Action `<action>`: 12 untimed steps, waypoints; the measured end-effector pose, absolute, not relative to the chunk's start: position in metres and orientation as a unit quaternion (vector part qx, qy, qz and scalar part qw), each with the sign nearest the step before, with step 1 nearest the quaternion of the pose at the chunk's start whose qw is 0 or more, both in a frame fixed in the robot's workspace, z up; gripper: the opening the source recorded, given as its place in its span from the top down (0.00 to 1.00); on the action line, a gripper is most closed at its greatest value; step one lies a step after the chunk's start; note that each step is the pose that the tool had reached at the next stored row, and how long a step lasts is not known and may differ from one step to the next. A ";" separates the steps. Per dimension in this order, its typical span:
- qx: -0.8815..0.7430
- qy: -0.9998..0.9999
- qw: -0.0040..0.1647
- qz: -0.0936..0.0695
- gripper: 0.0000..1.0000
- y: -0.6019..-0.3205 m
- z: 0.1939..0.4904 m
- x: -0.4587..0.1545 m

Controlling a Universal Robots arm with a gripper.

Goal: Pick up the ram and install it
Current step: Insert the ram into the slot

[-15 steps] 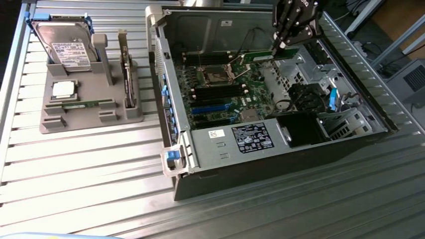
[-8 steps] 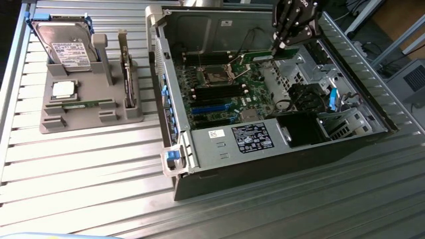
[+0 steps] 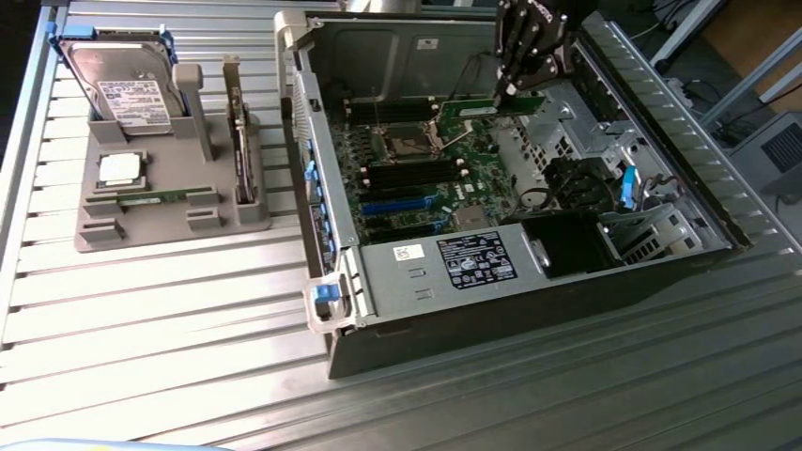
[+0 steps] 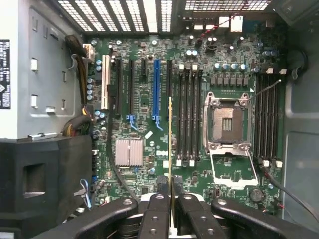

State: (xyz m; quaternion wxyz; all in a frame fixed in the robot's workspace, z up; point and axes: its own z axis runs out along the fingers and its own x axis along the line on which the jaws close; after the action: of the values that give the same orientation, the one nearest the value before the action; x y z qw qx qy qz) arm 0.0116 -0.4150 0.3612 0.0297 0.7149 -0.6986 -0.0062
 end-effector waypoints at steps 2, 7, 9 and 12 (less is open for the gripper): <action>0.715 -0.699 0.030 -0.006 0.87 -0.408 0.356 0.010; 0.715 -0.699 0.031 -0.005 0.87 -0.400 0.346 0.001; 0.715 -0.699 0.031 -0.005 0.87 -0.398 0.341 -0.002; 0.715 -0.699 0.033 -0.003 0.87 -0.397 0.336 -0.007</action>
State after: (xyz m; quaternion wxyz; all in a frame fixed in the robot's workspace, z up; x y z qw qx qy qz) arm -0.0068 -0.3967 0.3363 0.0325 0.7148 -0.6986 -0.0034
